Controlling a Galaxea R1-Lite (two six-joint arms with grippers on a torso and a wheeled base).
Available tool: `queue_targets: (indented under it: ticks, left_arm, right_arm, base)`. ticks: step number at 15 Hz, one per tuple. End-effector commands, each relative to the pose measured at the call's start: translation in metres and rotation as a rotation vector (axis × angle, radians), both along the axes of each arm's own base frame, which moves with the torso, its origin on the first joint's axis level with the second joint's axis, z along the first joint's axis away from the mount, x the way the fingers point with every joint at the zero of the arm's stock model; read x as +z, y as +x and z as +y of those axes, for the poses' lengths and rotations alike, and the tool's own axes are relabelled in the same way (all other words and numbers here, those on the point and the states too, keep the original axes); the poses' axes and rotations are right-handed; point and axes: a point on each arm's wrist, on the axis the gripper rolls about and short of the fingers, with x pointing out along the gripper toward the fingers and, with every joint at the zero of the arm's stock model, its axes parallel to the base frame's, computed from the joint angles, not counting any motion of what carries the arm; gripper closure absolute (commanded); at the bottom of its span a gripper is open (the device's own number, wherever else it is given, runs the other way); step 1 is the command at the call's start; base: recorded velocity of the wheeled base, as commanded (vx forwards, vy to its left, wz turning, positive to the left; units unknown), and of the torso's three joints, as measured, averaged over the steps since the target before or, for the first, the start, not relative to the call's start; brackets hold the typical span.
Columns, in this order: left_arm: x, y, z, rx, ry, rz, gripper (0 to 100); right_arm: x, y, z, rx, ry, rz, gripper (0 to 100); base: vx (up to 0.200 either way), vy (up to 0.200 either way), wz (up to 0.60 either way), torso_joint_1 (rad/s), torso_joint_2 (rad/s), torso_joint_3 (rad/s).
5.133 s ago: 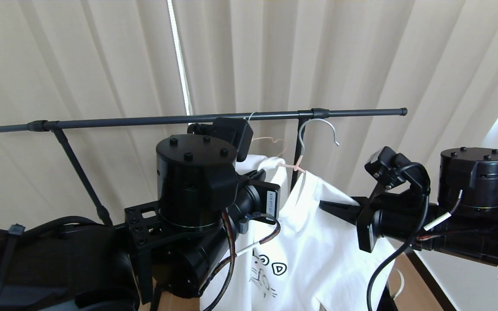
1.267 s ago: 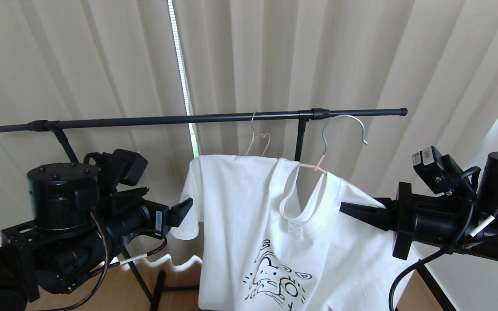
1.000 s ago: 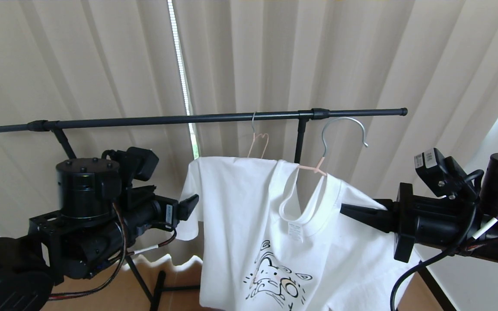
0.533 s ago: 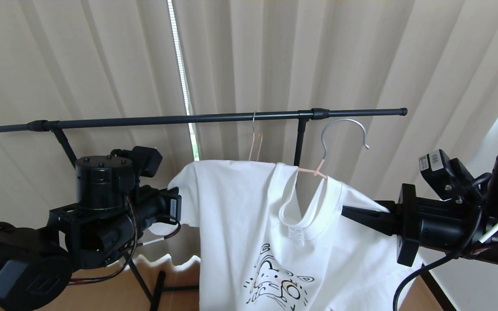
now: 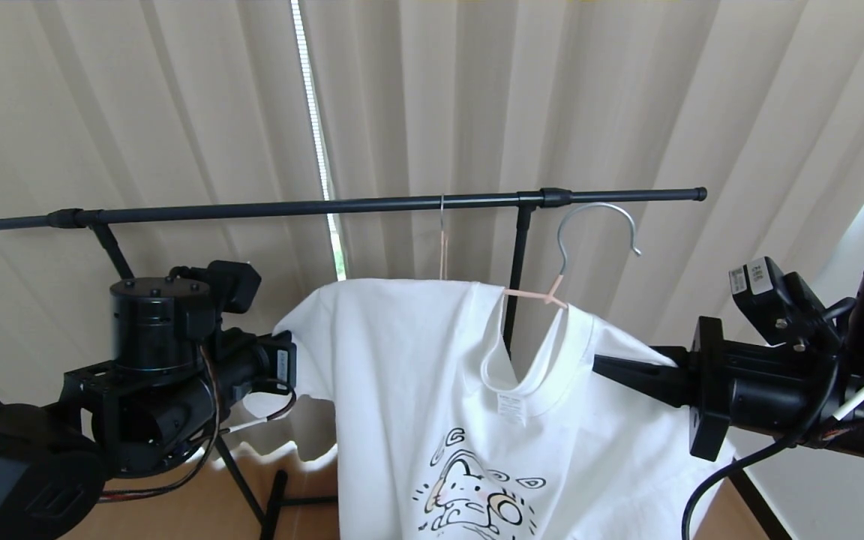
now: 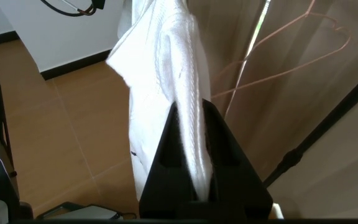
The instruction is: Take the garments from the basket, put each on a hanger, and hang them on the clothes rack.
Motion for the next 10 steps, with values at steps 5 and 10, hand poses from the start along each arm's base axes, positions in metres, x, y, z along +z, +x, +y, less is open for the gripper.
queue_targets:
  ticks: [5,10]
  left_arm:
    - [-0.002,-0.006,0.011,0.033,-0.010,0.013,100]
    - [-0.009,-0.007,0.018,0.056,-0.021,-0.013,100]
  right_arm:
    - [0.000,0.000,0.000,0.001,0.000,0.001,100]
    - [0.000,0.000,0.000,0.000,0.010,-0.023,100]
  base:
    - [0.000,0.000,0.00,0.000,0.00,0.000]
    - [0.000,0.000,0.00,0.000,0.00,0.000]
